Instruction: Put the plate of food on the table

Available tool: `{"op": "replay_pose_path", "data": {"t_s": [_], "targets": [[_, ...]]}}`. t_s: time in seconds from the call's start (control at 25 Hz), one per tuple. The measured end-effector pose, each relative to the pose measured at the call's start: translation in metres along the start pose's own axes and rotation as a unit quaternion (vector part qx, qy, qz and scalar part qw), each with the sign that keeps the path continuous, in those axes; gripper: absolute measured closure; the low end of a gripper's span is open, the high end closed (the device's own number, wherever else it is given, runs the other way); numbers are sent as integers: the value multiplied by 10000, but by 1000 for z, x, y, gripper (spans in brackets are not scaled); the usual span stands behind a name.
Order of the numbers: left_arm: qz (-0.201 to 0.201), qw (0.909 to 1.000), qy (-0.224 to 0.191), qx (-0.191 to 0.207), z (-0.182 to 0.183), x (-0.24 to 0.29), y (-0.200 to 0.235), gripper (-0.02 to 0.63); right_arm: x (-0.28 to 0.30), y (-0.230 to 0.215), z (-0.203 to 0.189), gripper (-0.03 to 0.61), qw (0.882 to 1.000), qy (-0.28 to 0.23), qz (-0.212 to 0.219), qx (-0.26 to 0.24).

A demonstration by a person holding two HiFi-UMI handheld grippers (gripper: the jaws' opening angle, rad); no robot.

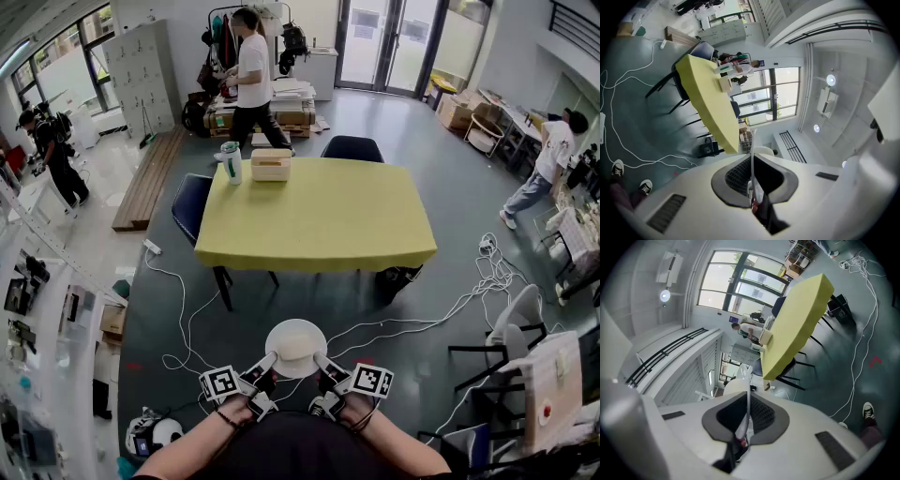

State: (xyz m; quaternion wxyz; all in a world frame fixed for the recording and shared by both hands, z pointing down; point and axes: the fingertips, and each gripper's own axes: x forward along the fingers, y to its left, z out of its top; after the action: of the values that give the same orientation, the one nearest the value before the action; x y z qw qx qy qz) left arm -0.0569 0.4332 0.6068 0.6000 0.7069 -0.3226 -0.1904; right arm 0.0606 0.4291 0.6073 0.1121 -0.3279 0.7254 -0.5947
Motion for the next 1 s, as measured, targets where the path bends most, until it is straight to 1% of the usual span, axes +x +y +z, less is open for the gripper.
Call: {"op": "replay_pose_path", "data": {"t_s": [0.08,0.24,0.48,1.0], "targets": [[-2,10000,10,-9,0,-2,-1,595,0,0,-1,557,10000,15,-45,-65],[5,10000,26,-10,0,-3,-2,595,0,4,-3,557,10000,12,-7,9],[8,10000,34,-18,-2,-4,-2,595,-2,4,-4,557,10000,24,-17,-8],[5,10000,40,9,7,-14,0,595,8,9,-11,555,10000,36,-42,-36]]}}
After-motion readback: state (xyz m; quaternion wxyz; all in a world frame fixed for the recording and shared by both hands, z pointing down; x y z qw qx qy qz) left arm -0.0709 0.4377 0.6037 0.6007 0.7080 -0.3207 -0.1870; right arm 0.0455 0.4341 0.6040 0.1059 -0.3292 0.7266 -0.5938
